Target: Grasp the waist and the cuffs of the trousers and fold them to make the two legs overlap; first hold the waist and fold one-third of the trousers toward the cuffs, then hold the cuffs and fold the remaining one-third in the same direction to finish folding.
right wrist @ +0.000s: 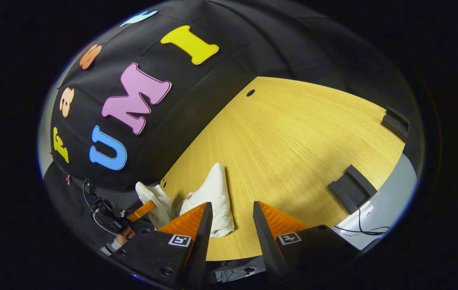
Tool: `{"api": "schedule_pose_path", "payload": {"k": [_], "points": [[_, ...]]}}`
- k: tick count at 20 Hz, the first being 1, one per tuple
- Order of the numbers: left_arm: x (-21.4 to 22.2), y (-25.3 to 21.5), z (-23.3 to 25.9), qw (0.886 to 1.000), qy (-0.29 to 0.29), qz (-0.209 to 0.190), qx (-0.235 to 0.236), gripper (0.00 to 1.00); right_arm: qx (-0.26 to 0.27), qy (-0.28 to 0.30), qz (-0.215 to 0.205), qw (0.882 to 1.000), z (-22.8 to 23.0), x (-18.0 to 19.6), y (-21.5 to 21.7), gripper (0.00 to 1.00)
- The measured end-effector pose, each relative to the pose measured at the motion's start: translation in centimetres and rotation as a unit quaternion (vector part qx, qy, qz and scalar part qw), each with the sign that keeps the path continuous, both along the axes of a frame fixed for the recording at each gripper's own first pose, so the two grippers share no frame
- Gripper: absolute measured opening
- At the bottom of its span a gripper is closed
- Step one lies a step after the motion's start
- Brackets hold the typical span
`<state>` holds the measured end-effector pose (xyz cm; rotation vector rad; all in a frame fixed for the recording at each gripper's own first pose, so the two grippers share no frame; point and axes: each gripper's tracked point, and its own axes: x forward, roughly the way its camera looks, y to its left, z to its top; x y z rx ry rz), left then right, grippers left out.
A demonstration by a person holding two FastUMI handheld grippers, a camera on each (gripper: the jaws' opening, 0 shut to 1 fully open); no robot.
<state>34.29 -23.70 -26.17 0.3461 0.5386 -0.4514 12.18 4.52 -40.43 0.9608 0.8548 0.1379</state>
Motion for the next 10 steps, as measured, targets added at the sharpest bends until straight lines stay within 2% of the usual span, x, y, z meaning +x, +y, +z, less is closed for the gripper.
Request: {"api": "schedule_pose_path", "payload": {"k": [2, 4, 5, 8, 9, 10], "points": [[-1.0, -1.9, -0.9, 0.997, -0.018, -0.056, 0.050, 0.06, -0.003, 0.005, -0.012, 1.000, -0.2, -0.4, -1.2, 0.63], [-2.3, -3.4, -2.2, 0.988, -0.034, -0.114, 0.101, 0.06, -0.002, 0.011, -0.025, 1.000, -0.4, -0.7, -2.2, 0.63], [-3.1, -4.0, -3.2, 0.982, -0.036, -0.141, 0.122, 0.06, -0.001, 0.013, -0.030, 0.999, -0.5, -0.8, -2.5, 0.53], [-5.7, -5.3, -6.0, 0.960, -0.040, -0.212, 0.181, 0.06, -0.002, 0.019, -0.043, 0.999, -0.7, -0.9, -3.3, 0.53], [-6.5, -5.4, -7.1, 0.950, -0.040, -0.233, 0.204, 0.06, -0.003, 0.021, -0.047, 0.999, -1.0, -1.0, -3.8, 0.63], [-6.9, -5.3, -8.2, 0.940, -0.043, -0.250, 0.229, 0.06, -0.003, 0.024, -0.051, 0.998, -1.1, -1.0, -4.1, 0.53]]}}
